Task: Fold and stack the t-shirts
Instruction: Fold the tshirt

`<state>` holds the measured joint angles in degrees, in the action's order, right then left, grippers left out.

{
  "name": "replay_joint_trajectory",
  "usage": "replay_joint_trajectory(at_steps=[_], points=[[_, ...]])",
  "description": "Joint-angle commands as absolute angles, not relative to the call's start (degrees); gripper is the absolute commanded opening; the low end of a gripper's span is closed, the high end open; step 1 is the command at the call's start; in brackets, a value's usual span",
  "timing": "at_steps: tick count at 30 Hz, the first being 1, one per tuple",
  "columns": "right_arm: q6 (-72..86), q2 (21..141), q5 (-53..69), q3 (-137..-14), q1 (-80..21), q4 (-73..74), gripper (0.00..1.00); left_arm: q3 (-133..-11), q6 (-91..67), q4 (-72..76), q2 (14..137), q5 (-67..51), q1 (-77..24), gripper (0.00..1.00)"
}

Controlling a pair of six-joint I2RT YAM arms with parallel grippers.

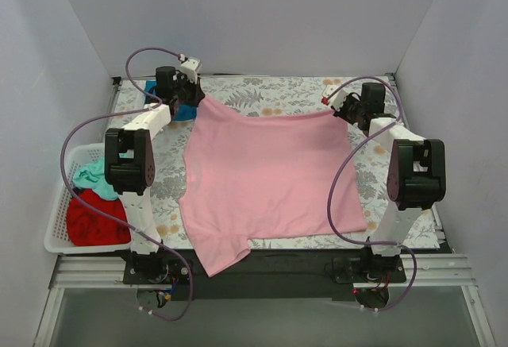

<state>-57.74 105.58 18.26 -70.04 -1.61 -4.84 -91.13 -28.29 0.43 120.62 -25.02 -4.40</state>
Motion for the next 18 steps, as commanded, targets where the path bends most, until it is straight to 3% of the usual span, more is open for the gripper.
replay_joint_trajectory(at_steps=[1,9,18], points=[[-60.37,101.0,19.25,-68.74,-1.49,-7.03,0.01,-86.33,-23.91,0.35,110.67,-25.93,-5.71,0.0],[-66.97,92.73,21.88,-61.0,-1.41,-2.56,0.01,-67.79,-17.85,-5.09,92.05,-23.73,-8.43,0.0],[-77.76,86.49,23.03,-53.18,-0.97,3.6,0.01,-60.39,-13.62,-18.45,81.57,-20.49,-11.16,0.0]])
